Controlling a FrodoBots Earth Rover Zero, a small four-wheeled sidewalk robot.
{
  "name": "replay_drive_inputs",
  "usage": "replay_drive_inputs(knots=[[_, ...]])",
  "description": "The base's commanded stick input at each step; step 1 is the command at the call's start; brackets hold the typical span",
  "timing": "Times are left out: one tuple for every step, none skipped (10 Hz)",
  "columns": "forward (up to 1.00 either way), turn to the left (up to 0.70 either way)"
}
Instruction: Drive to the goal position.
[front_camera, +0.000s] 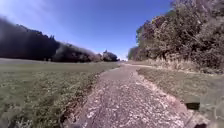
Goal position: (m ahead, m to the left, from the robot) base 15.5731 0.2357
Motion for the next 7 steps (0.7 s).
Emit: replay_drive_inputs(knots=[[0.7, -0.04], [0.7, -0.11], [0.7, -0.21], [0.7, -0.24], [0.7, -0.24], [0.7, -0.24], [0.7, -0.23]])
